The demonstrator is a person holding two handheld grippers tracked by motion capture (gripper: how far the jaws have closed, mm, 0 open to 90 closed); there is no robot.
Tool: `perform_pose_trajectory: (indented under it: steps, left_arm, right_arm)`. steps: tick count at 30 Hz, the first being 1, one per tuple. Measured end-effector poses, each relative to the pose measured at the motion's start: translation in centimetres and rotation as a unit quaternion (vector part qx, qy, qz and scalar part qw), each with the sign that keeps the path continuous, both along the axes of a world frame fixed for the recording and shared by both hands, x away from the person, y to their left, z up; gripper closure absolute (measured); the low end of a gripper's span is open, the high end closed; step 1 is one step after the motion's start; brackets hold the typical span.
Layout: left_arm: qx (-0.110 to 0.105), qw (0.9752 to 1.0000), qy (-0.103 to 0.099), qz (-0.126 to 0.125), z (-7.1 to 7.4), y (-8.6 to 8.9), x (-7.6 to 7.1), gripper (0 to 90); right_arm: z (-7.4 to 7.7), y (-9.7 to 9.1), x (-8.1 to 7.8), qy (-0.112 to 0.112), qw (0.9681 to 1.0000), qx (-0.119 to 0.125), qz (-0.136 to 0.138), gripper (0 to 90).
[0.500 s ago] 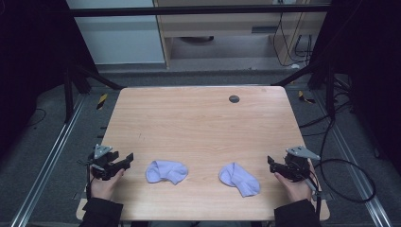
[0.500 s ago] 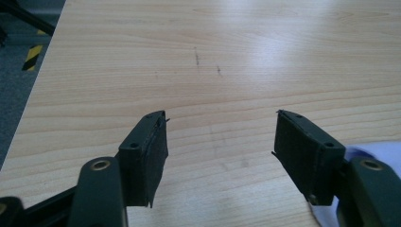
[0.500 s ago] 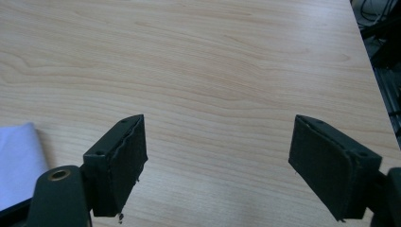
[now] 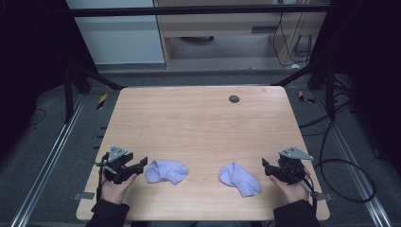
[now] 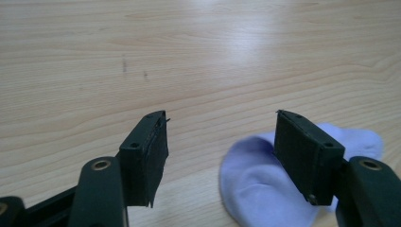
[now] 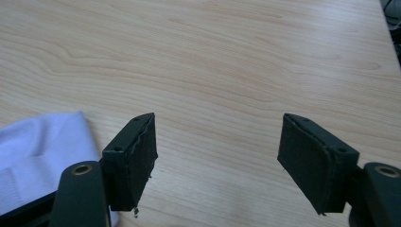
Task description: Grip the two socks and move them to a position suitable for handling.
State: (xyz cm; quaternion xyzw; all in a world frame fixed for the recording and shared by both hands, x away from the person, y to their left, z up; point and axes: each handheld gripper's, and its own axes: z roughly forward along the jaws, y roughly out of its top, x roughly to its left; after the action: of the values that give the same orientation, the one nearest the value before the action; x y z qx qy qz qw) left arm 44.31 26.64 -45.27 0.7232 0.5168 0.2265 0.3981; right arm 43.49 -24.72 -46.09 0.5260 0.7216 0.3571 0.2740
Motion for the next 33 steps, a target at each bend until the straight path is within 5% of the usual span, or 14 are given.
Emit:
perform_pose_trajectory:
  steps: [14, 23, 33]
  left_arm:
    - [0.007, 0.9989, -0.009, -0.045, 1.2, -4.7, 0.4, 34.3]
    - [0.006, 0.9977, -0.009, -0.067, 1.4, -7.3, 0.5, 36.2]
    - [0.01, 0.9953, -0.008, -0.096, 1.5, -10.5, 0.5, 37.8]
  right_arm:
    - [0.8, 2.3, -0.1, -0.003, 0.9985, -0.012, 0.053, 28.7]
    - [1.5, 2.8, -0.9, -0.008, 0.9977, 0.004, 0.067, 25.4]
    - [1.0, 3.3, -2.0, 0.001, 0.9958, -0.003, 0.092, 32.3]
